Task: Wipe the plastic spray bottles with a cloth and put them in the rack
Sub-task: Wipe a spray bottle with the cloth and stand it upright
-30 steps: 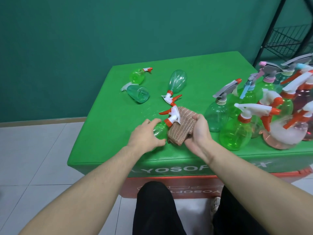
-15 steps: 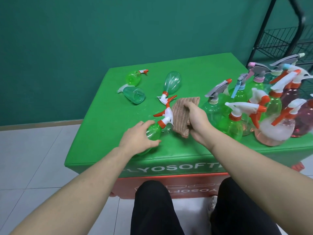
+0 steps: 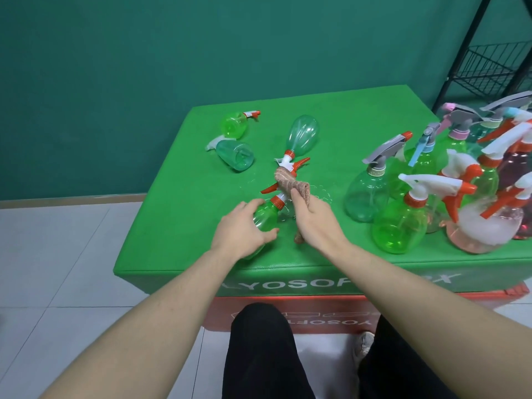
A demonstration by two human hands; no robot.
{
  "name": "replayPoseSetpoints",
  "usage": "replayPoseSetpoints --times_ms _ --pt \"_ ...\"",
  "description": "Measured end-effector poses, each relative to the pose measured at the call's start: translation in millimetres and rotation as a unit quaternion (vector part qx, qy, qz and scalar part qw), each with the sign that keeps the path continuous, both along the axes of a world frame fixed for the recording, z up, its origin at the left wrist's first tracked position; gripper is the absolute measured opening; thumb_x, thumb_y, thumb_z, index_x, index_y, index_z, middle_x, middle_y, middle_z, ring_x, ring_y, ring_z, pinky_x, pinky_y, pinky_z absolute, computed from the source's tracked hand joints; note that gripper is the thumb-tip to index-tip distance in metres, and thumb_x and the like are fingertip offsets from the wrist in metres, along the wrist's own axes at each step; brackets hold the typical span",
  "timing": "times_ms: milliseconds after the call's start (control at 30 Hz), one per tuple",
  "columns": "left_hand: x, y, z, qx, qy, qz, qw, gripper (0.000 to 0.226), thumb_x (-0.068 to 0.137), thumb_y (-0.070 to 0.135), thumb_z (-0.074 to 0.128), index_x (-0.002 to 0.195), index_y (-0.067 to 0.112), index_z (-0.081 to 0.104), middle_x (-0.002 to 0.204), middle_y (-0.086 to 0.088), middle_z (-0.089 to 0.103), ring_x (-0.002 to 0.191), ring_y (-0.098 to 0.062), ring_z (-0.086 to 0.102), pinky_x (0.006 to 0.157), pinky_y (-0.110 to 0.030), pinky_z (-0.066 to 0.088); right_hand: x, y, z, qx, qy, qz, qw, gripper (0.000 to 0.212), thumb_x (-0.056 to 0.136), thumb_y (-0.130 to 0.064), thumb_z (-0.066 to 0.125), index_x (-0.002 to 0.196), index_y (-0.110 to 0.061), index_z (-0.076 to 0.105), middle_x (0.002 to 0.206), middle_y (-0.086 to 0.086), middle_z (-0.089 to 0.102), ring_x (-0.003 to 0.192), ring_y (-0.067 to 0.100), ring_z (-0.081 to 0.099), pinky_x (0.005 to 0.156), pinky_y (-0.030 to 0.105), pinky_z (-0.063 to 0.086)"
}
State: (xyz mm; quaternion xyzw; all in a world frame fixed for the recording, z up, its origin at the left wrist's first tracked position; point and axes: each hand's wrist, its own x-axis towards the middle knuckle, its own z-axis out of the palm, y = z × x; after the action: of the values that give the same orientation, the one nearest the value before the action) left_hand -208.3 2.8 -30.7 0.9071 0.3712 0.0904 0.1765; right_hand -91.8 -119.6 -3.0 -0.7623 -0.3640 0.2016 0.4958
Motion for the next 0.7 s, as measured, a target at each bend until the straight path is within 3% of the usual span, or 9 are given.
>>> replayPoseSetpoints --times_ms 67,167,300,367,433,500,600,700 --pt "0.0 0.8 1.6 -0.010 -0.009 0.009 1.000 0.084 0.082 0.057 0.075 0.152 0.029 0.039 0.141 0.000 0.055 0.107 -0.016 0.058 0.094 -0.033 0.052 -3.2 -5.1 -1.3 -0.001 0.009 0.005 1.000 0.044 0.109 -0.036 0.039 0.068 -0.022 0.048 0.061 0.000 0.055 0.051 0.015 0.055 0.046 0.016 0.038" --pt "0.9 -1.3 4.9 -0.012 -0.007 0.003 1.000 0.082 0.083 0.054 0.075 0.152 0.028 0.039 0.140 0.000 0.055 0.097 -0.010 0.051 0.082 -0.026 0.047 5.9 -8.0 1.4 -0.011 0.043 -0.017 0.999 0.043 0.109 -0.038 0.038 0.078 -0.015 0.059 0.077 0.006 0.066 0.067 0.016 0.061 0.070 0.024 0.048" --pt "-0.1 -1.7 8.0 -0.024 -0.015 -0.004 1.000 0.081 0.082 0.053 0.077 0.150 0.028 0.041 0.131 0.001 0.059 0.096 -0.011 0.055 0.077 -0.026 0.045 26.6 -8.1 6.7 0.060 0.245 -0.094 0.963 0.037 0.108 -0.040 0.040 0.093 -0.018 0.066 0.102 0.010 0.075 0.101 0.028 0.071 0.099 0.045 0.053" --pt "-4.1 1.0 10.1 -0.018 -0.015 -0.006 1.000 0.081 0.081 0.054 0.077 0.150 0.029 0.041 0.130 0.002 0.059 0.098 -0.012 0.057 0.076 -0.027 0.047 31.6 -8.7 9.5 0.095 0.334 -0.112 0.931 0.035 0.109 -0.041 0.037 0.104 -0.020 0.065 0.108 0.007 0.074 0.106 0.025 0.069 0.097 0.042 0.053" --pt "-9.6 4.6 11.9 0.017 0.003 -0.021 1.000 0.082 0.081 0.057 0.076 0.150 0.030 0.041 0.134 0.003 0.057 0.106 -0.014 0.058 0.083 -0.030 0.051 32.7 -9.7 12.9 0.109 0.379 -0.118 0.911 0.036 0.110 -0.042 0.035 0.110 -0.019 0.063 0.108 0.006 0.072 0.100 0.022 0.068 0.084 0.036 0.053" --pt "-15.0 7.8 10.2 0.039 0.015 -0.037 0.998 0.082 0.080 0.059 0.076 0.149 0.031 0.043 0.138 0.004 0.058 0.116 -0.016 0.058 0.093 -0.034 0.051 35.9 -8.0 12.2 0.110 0.387 -0.115 0.908 0.039 0.109 -0.045 0.033 0.117 -0.018 0.061 0.112 0.007 0.070 0.100 0.021 0.066 0.081 0.035 0.052" --pt "-20.3 9.8 4.4 0.046 0.015 -0.043 0.998 0.082 0.079 0.063 0.076 0.148 0.033 0.044 0.137 0.006 0.058 0.119 -0.017 0.058 0.094 -0.035 0.051 35.8 -1.7 12.4 0.092 0.352 -0.103 0.926 0.049 0.106 -0.053 0.035 0.132 -0.020 0.059 0.119 0.003 0.070 0.109 0.021 0.066 0.102 0.041 0.049" --pt "-20.1 11.8 2.2 0.048 0.012 -0.047 0.998 0.083 0.079 0.063 0.075 0.150 0.033 0.042 0.137 0.006 0.057 0.119 -0.016 0.057 0.094 -0.034 0.049 34.4 7.0 11.9 0.058 0.278 -0.089 0.955 0.050 0.104 -0.058 0.035 0.129 -0.022 0.059 0.119 -0.001 0.068 0.110 0.020 0.064 0.105 0.038 0.046"
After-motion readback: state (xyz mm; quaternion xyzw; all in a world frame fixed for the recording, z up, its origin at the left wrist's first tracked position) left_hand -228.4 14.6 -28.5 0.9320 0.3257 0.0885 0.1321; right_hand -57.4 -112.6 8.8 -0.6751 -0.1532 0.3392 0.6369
